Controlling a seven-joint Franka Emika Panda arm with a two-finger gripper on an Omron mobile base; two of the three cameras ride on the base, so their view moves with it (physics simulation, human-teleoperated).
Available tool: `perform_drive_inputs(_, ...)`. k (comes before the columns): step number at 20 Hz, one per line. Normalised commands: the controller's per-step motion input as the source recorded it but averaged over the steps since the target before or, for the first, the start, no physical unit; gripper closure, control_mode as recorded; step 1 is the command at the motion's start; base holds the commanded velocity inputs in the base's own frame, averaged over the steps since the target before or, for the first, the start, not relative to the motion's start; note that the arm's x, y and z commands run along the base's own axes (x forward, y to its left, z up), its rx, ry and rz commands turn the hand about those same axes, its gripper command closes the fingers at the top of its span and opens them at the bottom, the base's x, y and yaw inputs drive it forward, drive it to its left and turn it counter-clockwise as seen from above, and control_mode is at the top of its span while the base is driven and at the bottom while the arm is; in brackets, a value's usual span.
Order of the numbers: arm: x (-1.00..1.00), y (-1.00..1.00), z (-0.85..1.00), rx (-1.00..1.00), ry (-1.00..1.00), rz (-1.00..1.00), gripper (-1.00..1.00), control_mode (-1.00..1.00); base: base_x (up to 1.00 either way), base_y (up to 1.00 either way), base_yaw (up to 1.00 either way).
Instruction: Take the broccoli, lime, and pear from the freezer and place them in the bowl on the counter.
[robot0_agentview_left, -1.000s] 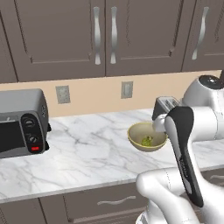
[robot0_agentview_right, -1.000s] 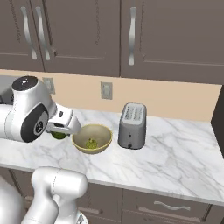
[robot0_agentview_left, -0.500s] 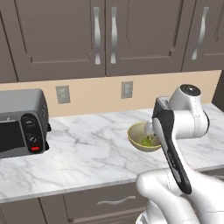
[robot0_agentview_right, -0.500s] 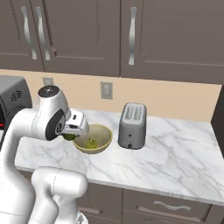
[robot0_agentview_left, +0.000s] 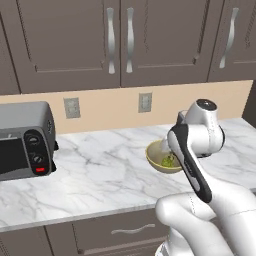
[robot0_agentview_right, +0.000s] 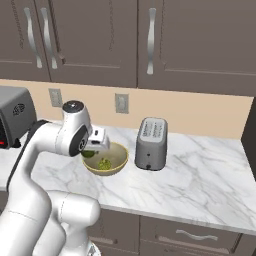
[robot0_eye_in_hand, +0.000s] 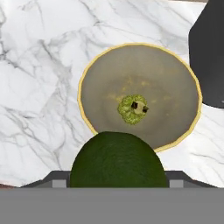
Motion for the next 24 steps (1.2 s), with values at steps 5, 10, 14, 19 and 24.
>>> perform_drive_inputs(5, 0.40, 0.02, -0.49, 0.00, 0.05, 0.00, 1.00, -1.00, 0.00, 0.00, 0.00)
perform_drive_inputs(10, 0.15, 0.15, -0.22, 0.00, 0.06, 0.00, 1.00, -1.00, 0.00, 0.00, 0.00)
perform_drive_inputs(14, 0.15, 0.14, -0.26, 0.00, 0.01, 0.00, 1.00, -1.00, 0.00, 0.00, 0.00)
perform_drive_inputs(19, 0.27, 0.00, -0.34, 0.00, 0.00, 0.00, 1.00, -1.00, 0.00, 0.00, 0.00)
perform_drive_inputs(24, 0.27, 0.00, -0.24, 0.00, 0.01, 0.00, 1.00, -1.00, 0.00, 0.00, 0.00)
